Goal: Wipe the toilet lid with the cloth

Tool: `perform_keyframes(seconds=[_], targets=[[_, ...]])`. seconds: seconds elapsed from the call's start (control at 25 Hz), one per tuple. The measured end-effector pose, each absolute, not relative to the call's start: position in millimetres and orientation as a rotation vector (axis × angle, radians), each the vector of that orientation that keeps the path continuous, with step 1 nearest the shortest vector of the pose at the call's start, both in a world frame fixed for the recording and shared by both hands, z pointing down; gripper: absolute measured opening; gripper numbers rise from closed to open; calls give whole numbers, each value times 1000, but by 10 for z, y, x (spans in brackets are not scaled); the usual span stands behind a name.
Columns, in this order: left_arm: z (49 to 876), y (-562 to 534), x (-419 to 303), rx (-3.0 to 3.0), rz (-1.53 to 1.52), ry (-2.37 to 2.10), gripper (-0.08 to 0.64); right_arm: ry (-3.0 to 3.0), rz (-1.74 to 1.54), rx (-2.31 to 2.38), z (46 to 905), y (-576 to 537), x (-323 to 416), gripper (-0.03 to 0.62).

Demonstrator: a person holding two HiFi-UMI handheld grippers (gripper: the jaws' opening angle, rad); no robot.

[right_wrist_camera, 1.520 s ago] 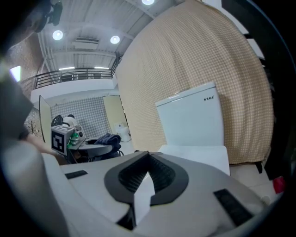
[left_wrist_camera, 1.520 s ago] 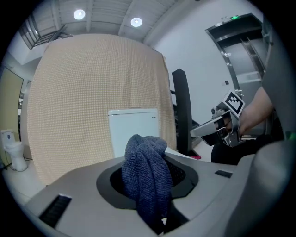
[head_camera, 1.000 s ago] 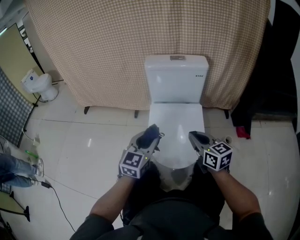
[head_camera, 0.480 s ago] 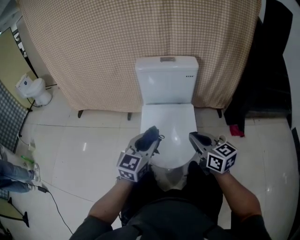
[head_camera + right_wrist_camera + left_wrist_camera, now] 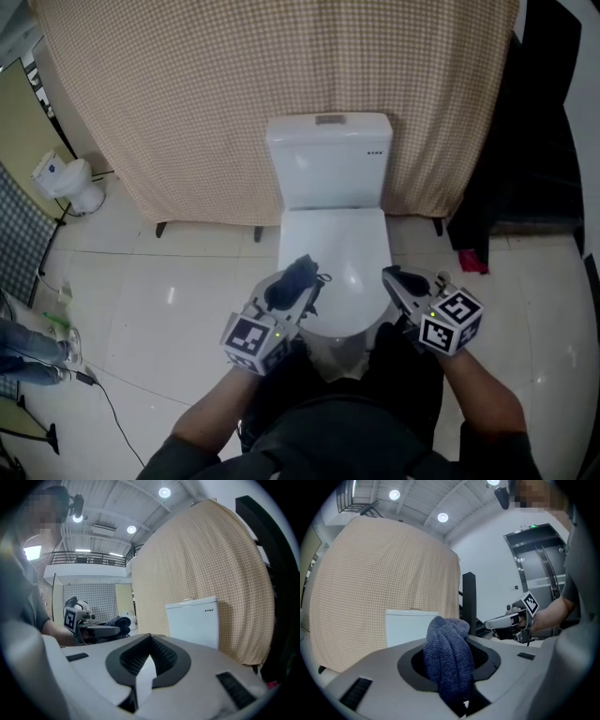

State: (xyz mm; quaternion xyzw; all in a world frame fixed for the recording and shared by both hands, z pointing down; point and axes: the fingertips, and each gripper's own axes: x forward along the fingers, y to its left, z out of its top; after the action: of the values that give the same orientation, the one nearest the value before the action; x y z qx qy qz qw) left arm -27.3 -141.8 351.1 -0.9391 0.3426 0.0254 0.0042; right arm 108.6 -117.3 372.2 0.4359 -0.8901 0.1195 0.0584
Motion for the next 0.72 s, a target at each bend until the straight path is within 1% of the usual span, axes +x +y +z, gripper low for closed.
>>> perform_keyframes(seconds=[0.36, 0.72], targets=[[3505, -1331, -194, -2930, 69, 1053, 120, -2723, 324, 1312, 3719, -1136, 1096, 3], [3473, -1369, -263, -2933, 93, 1067, 120, -2716, 345, 1325, 3750, -1165, 1078, 3]])
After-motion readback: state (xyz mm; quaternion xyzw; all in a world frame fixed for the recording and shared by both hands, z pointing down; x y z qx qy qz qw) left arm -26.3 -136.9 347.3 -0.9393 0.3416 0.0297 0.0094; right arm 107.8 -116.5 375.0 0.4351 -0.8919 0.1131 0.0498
